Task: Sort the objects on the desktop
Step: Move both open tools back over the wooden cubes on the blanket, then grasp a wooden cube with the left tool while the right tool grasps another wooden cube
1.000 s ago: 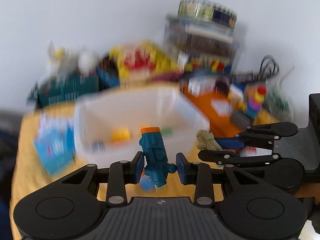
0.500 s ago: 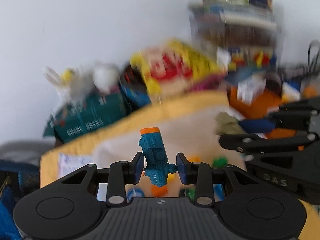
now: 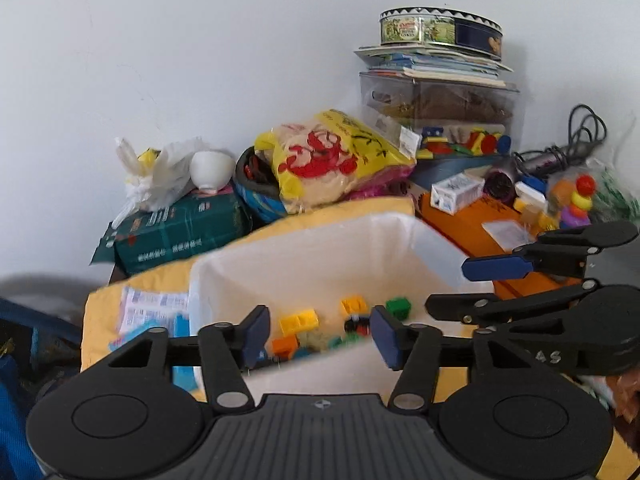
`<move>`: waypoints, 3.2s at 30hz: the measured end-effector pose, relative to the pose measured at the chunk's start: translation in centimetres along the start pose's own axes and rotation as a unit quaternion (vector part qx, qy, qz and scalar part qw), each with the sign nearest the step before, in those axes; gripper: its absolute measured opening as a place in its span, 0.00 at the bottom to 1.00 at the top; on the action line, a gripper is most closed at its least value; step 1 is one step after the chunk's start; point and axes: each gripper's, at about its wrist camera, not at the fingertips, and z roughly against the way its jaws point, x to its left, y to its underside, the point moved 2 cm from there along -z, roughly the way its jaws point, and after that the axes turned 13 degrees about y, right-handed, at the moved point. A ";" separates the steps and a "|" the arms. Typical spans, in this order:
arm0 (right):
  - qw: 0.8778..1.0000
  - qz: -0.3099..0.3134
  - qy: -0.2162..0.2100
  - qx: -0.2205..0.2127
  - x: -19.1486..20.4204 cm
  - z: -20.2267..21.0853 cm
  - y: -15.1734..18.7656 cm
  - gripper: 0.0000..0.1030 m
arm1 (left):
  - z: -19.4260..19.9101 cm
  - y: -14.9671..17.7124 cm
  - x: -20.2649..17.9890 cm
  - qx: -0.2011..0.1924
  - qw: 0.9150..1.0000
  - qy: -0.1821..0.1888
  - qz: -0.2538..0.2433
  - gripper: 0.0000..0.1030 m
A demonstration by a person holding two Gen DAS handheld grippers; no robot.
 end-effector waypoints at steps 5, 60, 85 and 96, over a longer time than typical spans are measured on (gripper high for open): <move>1.000 0.015 -0.012 0.021 1.3 1.2 4.0 0.48 | 0.3 5.4 -1.3 0.020 0.998 0.042 0.033 0.60; 0.991 0.036 -0.003 0.127 3.0 0.4 12.7 0.44 | -1.2 15.1 -2.4 0.151 0.985 0.031 0.079 0.60; 0.985 0.003 0.013 0.171 1.0 -2.4 13.2 0.45 | -5.7 10.5 0.3 0.136 0.990 0.008 0.024 0.58; 0.984 -0.003 0.015 0.175 1.2 -2.2 15.1 0.34 | -9.4 9.2 1.5 0.159 0.986 -0.013 0.044 0.34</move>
